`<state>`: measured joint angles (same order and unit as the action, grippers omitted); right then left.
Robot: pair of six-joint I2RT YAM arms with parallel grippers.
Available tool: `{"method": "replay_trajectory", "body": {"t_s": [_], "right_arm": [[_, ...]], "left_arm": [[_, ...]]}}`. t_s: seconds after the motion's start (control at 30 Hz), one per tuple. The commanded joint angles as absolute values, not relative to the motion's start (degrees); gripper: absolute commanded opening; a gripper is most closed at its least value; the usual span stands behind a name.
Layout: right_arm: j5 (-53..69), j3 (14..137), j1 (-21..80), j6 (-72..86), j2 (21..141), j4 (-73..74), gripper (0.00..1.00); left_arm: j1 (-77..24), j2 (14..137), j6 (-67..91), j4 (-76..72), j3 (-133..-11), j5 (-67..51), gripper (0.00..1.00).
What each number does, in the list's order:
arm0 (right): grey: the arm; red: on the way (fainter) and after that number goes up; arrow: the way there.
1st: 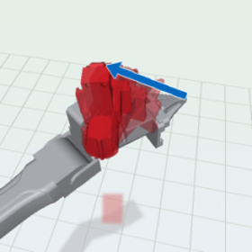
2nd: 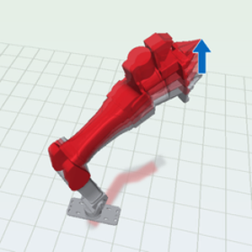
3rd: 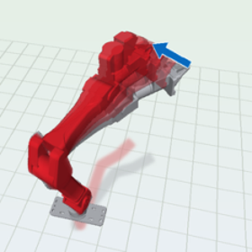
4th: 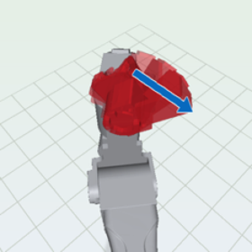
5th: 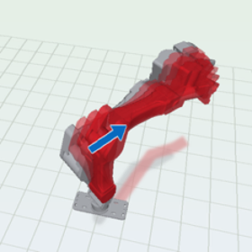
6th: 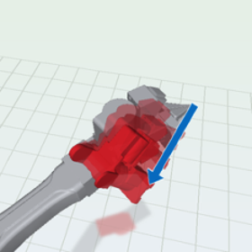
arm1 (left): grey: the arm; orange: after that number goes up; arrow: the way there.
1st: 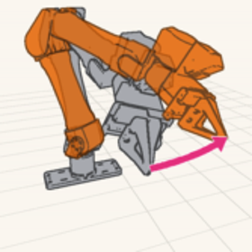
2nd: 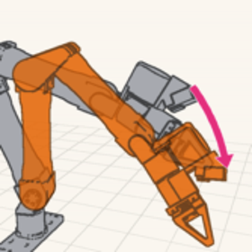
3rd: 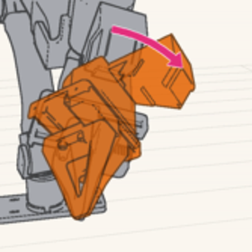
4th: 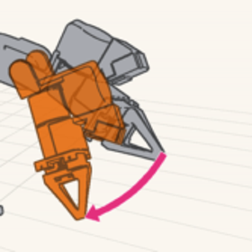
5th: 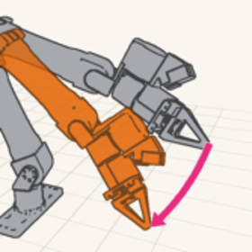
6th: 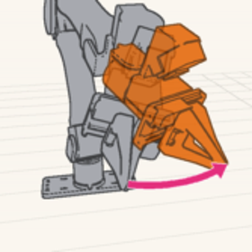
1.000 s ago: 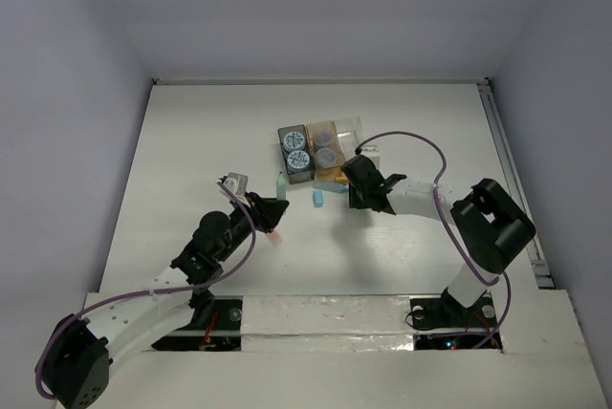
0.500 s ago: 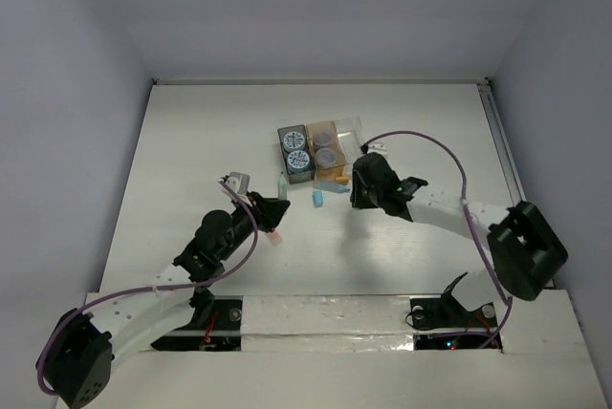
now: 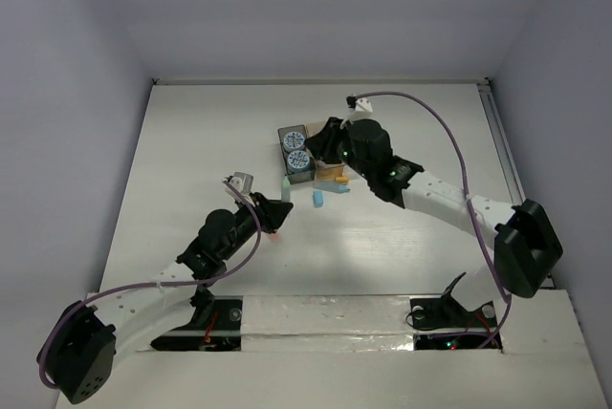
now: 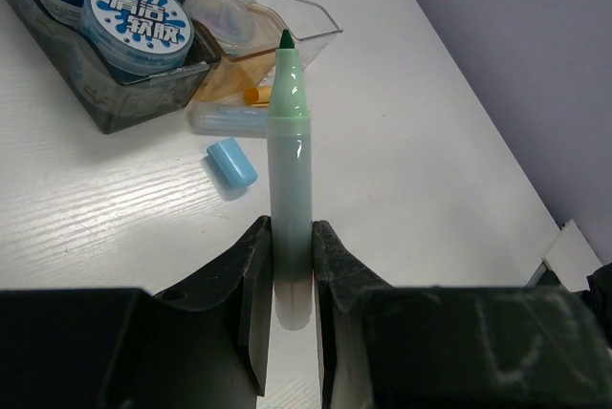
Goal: Sort the stationery into containers
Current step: Close the pen cap on the pen.
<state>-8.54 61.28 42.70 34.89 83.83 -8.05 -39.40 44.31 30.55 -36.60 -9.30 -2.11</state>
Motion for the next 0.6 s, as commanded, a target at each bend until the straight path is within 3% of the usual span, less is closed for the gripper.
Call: {"method": "replay_trajectory", "body": {"t_s": [0.0, 0.57], "right_arm": [[-7.12, 66.00, 45.87, 36.39, 86.74, -17.21, 0.09], [-6.94, 69.70, 50.80, 35.77, 92.90, -17.32, 0.10]], "left_arm": [[-39.64, 44.38, 30.67, -40.17, -11.16, -2.20, 0.00], [-39.64, 44.12, 29.18, -40.43, -10.63, -1.05, 0.00]]}}
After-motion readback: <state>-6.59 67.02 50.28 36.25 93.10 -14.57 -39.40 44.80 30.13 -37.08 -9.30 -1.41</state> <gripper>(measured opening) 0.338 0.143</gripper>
